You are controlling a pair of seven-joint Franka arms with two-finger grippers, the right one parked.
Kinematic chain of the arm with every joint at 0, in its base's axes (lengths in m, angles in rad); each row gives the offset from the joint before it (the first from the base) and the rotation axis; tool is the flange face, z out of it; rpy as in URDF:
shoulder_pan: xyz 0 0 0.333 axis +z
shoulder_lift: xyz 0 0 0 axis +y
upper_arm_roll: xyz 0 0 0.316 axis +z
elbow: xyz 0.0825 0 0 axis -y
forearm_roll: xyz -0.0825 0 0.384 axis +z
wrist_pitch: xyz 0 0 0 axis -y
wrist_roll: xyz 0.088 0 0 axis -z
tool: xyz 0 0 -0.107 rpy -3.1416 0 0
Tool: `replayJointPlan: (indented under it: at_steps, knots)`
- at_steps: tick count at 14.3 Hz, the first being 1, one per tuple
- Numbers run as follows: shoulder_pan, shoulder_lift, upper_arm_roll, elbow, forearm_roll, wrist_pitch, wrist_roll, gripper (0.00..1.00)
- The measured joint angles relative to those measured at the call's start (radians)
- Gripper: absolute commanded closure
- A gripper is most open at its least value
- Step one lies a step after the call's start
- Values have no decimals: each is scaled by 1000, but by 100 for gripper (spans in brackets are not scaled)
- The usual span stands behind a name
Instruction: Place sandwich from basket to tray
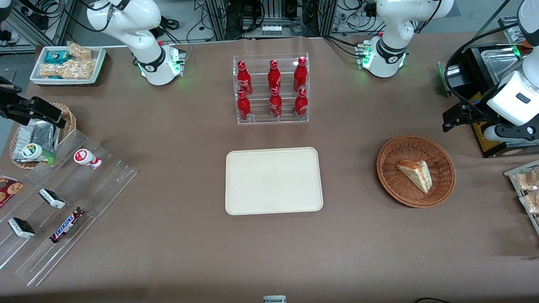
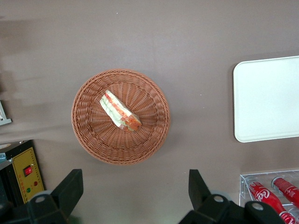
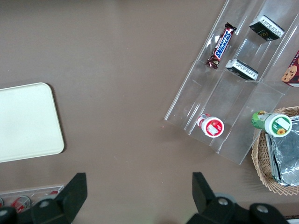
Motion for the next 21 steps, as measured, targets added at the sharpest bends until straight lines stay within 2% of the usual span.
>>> replayJointPlan:
  at_steps: [16,21]
  knots:
    - [0,3,0,-6,0,-6,0,0]
    - [0,68,2,-54,0,-9,0,0]
